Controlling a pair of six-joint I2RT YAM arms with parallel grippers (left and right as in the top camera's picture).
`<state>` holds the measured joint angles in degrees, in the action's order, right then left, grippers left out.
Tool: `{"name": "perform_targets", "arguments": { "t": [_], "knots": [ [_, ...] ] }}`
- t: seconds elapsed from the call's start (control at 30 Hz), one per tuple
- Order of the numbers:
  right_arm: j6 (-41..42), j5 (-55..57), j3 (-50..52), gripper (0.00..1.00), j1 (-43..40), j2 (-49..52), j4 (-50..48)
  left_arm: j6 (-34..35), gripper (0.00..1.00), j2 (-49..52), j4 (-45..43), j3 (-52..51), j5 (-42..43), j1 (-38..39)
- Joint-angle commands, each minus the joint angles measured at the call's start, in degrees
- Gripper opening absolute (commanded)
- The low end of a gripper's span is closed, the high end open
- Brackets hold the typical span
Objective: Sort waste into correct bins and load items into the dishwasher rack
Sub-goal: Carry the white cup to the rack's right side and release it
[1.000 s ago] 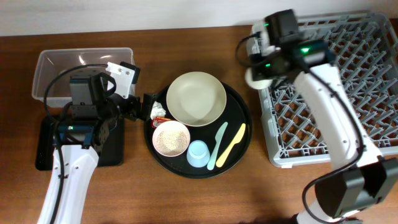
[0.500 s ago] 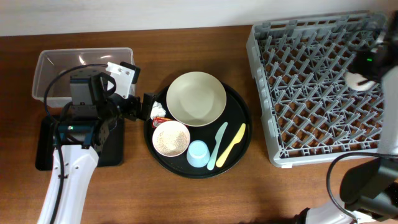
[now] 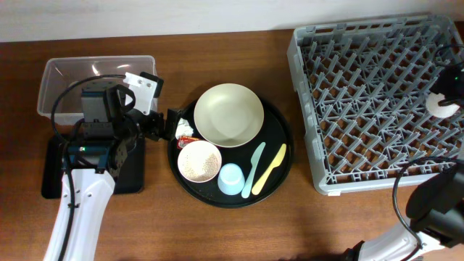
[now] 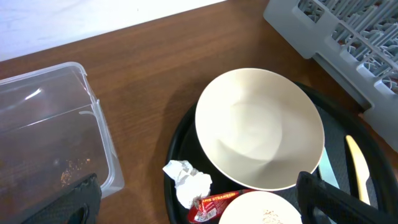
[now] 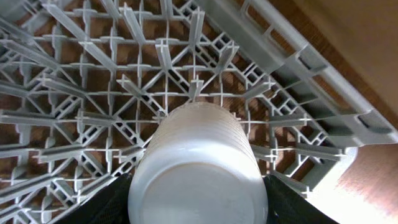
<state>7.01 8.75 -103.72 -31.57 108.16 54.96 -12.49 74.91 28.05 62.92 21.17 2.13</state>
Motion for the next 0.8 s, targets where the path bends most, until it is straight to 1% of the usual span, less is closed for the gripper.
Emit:
{"name": "perform_targets", "arguments": {
  "t": [0.0,0.13,0.27,0.7,0.73,0.77],
  "knots": [
    [1.01,-1.11,-0.42,0.6,-0.07,1.49,-0.59,-0.9,0.99,0.02,0.13,1.53,0.02,-0.31],
    [1.01,-4.26,-0.42,0.6,0.0,3.1,-1.51,-0.9,0.99,0.02,0.13,1.53,0.02,-0.31],
    [1.64,-4.24,-0.42,0.6,-0.02,4.48,-3.28,-0.92,0.99,0.02,0.13,1.53,0.02,-0.31],
    [2.51,-4.72,-0.26,0.61,0.0,8.0,-4.24,-0.9,0.99,0.02,0.13,1.53,0.02,-0.31],
    [2.49,-5.53,-0.22,0.61,0.04,8.44,-4.0,-0.92,0.99,0.02,0.11,1.53,0.02,-0.31],
    [2.49,-5.57,-0.22,0.69,0.04,8.59,-3.89,-0.9,0.99,0.02,0.13,1.53,0.02,-0.31]
  ]
}}
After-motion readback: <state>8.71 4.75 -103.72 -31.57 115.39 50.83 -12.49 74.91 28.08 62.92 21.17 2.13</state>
